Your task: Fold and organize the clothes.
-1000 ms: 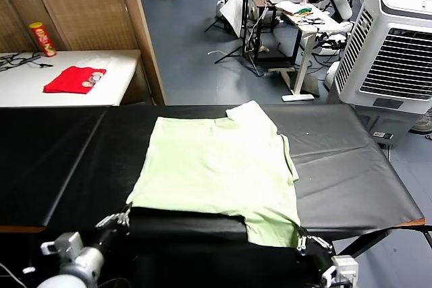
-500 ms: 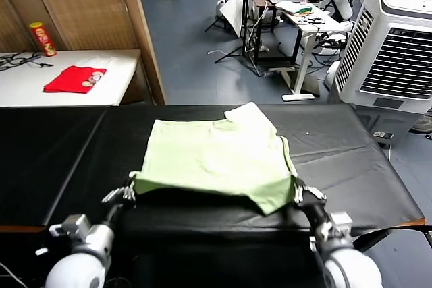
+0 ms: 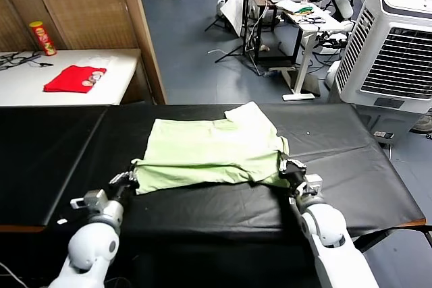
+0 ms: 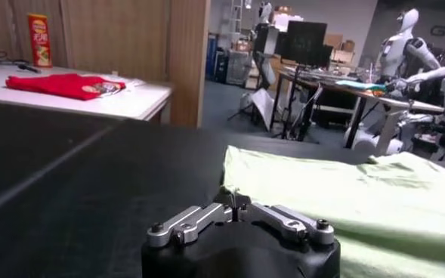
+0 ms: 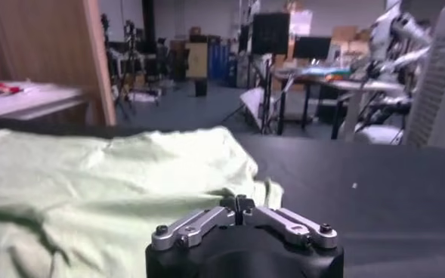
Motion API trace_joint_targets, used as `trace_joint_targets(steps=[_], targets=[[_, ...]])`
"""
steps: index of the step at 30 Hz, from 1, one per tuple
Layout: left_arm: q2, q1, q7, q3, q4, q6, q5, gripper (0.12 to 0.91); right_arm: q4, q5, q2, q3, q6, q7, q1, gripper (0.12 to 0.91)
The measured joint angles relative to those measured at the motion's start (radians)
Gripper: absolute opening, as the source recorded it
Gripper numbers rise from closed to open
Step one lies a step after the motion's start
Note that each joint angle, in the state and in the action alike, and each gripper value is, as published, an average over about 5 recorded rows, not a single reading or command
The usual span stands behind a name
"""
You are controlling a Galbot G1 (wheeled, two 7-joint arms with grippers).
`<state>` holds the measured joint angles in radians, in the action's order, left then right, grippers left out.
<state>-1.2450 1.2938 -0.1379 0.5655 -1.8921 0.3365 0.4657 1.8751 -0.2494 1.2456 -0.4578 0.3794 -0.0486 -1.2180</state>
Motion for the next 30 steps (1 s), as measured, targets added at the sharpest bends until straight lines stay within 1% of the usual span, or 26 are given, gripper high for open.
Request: trace_joint_targets(steps=[3,4,5,7,8,9,11,14,16,19,21,24,25,26,27,30], targets=[[0.005,0.012,0.003,0.004,-0.008,0.002,-0.013,0.449,0.058,0.011,-0.006,-0.019,0.007,0.000,-0.058,0.701],[0.007,0.017,0.005,0.006,-0.012,0.003,-0.016,0.499,0.071,0.013,-0.007,-0.025,0.007,0.000,-0.077,0.738],[0.009,0.024,0.007,0.007,-0.017,0.005,-0.018,0.566,0.082,0.015,-0.006,-0.030,0.007,0.000,-0.095,0.759],[0.013,0.039,0.012,0.010,-0.026,0.009,-0.020,0.663,0.099,0.016,-0.004,-0.038,0.005,0.000,-0.127,0.790],[0.015,0.047,0.016,0.011,-0.031,0.011,-0.020,0.713,0.105,0.017,-0.003,-0.041,0.003,-0.001,-0.142,0.793],[0.016,0.055,0.018,0.012,-0.036,0.014,-0.019,0.747,0.109,0.019,-0.002,-0.043,0.002,-0.002,-0.155,0.793],[0.015,0.071,0.022,0.012,-0.043,0.021,-0.011,0.785,0.114,0.024,0.002,-0.043,-0.001,-0.005,-0.176,0.782],[0.011,0.090,0.027,0.012,-0.050,0.035,0.016,0.796,0.112,0.034,0.006,-0.039,-0.003,-0.008,-0.191,0.717],[0.006,0.101,0.033,0.012,-0.050,0.043,0.030,0.797,0.106,0.039,0.008,-0.036,-0.005,-0.009,-0.194,0.635],[0.000,0.109,0.041,0.012,-0.041,0.053,0.049,0.769,0.099,0.046,0.010,-0.033,-0.010,-0.010,-0.196,0.479],[-0.003,0.110,0.044,0.013,-0.033,0.058,0.065,0.703,0.098,0.048,0.009,-0.031,-0.012,-0.011,-0.198,0.379],[-0.003,0.108,0.047,0.014,-0.023,0.065,0.088,0.548,0.104,0.049,0.004,-0.030,-0.011,-0.009,-0.199,0.234],[-0.003,0.108,0.047,0.015,-0.021,0.068,0.092,0.497,0.108,0.049,0.001,-0.030,-0.008,-0.007,-0.200,0.197],[-0.002,0.107,0.047,0.014,-0.020,0.070,0.094,0.430,0.112,0.048,-0.003,-0.030,-0.003,-0.005,-0.201,0.159],[-0.001,0.107,0.046,0.014,-0.019,0.073,0.092,0.380,0.118,0.048,-0.007,-0.031,0.004,-0.003,-0.203,0.137],[0.003,0.107,0.043,0.010,-0.016,0.076,0.058,0.213,0.135,0.039,-0.022,-0.035,0.031,0.001,-0.211,0.121]])
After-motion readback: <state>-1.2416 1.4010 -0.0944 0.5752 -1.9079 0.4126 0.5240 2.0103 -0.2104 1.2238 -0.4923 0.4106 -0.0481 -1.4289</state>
